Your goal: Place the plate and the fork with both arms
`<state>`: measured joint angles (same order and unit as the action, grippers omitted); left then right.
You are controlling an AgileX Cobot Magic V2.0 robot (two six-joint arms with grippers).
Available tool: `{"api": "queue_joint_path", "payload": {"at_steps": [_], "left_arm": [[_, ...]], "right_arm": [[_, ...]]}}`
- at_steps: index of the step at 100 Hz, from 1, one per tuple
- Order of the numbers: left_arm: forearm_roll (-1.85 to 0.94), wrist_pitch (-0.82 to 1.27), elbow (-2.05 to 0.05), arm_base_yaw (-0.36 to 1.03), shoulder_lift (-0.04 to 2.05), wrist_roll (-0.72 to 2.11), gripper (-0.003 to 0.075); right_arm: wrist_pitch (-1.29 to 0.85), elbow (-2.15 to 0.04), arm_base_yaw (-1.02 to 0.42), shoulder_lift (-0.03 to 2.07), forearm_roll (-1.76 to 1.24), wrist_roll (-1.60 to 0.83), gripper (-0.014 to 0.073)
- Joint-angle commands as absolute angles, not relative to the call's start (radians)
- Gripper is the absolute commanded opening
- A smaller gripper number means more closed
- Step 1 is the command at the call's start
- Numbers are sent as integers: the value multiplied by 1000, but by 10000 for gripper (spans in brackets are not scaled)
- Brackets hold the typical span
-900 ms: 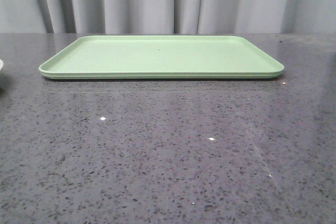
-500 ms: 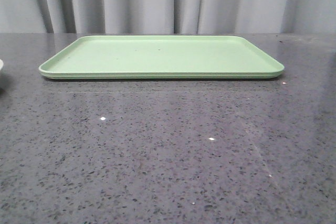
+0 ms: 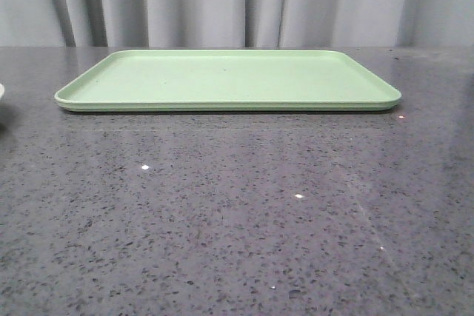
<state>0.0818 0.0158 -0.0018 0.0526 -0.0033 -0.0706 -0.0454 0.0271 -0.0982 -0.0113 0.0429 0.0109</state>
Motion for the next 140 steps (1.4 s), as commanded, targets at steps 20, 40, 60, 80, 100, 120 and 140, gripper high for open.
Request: {"api": "queue_joint_path", "payload": {"at_steps": [20, 40, 60, 80, 100, 120, 140], "left_arm": [[20, 80, -185, 51, 23, -84, -20], [20, 411, -463, 51, 178, -84, -20], [-21, 607, -728, 51, 336, -84, -20], [-94, 858, -914, 51, 469, -84, -20], [-104, 1058, -973, 51, 581, -84, -20], [-104, 1072, -973, 51, 620, -84, -20], [-104, 1072, -973, 51, 620, -84, -20]], "right_arm": [[-56, -129, -93, -1, 41, 0, -120], [-272, -373, -93, 134, 41, 0, -120], [-526, -626, -93, 284, 41, 0, -120], [-795, -830, -93, 430, 30, 0, -120], [-934, -897, -93, 513, -13, 0, -120], [-934, -892, -93, 522, -13, 0, -120], [-942, -892, -93, 522, -13, 0, -120]]}}
